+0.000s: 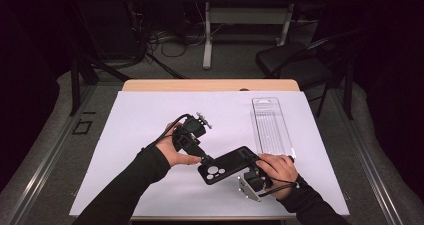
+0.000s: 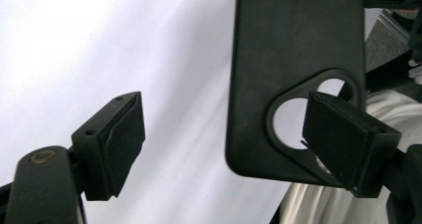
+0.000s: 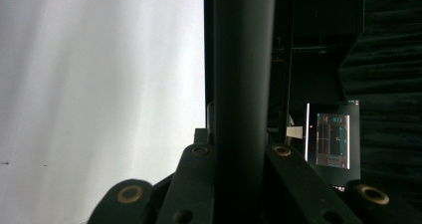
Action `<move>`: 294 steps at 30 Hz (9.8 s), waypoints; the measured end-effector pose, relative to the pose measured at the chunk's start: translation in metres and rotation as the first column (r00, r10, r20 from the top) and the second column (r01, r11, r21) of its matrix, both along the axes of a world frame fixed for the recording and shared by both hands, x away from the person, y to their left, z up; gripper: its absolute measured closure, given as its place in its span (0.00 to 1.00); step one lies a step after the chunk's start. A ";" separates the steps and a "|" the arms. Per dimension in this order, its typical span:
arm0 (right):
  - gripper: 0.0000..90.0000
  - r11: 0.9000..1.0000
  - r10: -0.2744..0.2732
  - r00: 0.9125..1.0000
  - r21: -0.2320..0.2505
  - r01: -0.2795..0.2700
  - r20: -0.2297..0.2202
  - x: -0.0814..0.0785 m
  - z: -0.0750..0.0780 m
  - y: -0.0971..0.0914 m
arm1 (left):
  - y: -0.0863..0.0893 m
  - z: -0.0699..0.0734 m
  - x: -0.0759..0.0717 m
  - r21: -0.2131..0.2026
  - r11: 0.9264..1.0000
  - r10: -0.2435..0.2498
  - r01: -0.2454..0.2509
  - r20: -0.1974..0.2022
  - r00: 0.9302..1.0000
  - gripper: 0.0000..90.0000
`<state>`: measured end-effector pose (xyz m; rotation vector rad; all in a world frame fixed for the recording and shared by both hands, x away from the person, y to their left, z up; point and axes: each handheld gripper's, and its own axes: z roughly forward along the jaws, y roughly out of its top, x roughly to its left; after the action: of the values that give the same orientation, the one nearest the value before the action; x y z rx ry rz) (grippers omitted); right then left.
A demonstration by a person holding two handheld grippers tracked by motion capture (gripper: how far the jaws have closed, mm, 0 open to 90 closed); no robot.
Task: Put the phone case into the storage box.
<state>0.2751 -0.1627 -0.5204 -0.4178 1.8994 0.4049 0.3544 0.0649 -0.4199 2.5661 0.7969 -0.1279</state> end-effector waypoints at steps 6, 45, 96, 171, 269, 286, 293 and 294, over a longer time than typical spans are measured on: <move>0.98 1.000 0.001 1.000 0.004 -0.001 0.001 -0.001 0.002 0.001 | 0.006 -0.001 0.001 -0.011 1.000 0.010 -0.010 0.000 1.000 0.19; 0.98 0.902 0.142 0.846 0.419 0.103 -0.514 0.013 0.022 -0.012 | 0.061 0.001 0.004 -0.124 0.989 0.094 -0.080 0.112 0.989 0.28; 0.98 0.740 0.324 0.621 0.600 0.302 -0.713 0.030 0.013 -0.014 | 0.053 -0.001 -0.011 -0.322 0.944 -0.013 0.075 0.190 0.982 0.36; 0.98 0.725 0.370 0.610 0.628 0.282 -0.701 0.032 0.008 -0.009 | 0.028 -0.009 -0.011 -0.481 0.847 -0.112 0.226 0.254 0.961 0.71; 0.82 0.705 0.376 0.567 0.624 0.338 -0.733 0.035 0.006 -0.008 | 0.029 -0.007 -0.010 -0.451 0.853 -0.147 0.263 0.276 0.950 0.90; 0.62 0.672 0.358 0.588 0.637 0.377 -0.725 0.035 0.012 -0.011 | 0.033 -0.006 -0.009 -0.424 0.881 -0.117 0.208 0.231 0.966 0.90; 0.58 0.654 0.357 0.598 0.649 0.388 -0.718 0.032 0.016 -0.012 | 0.036 -0.004 -0.008 -0.423 0.888 -0.096 0.179 0.211 0.973 0.90; 0.58 0.654 0.357 0.598 0.649 0.389 -0.718 0.031 0.016 -0.013 | 0.037 -0.003 -0.008 -0.417 0.893 -0.089 0.171 0.208 0.974 0.90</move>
<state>0.3064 -0.1753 -0.5040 0.4950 2.3282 1.5583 0.3465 0.1016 -0.4234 2.1657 0.4619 -0.0949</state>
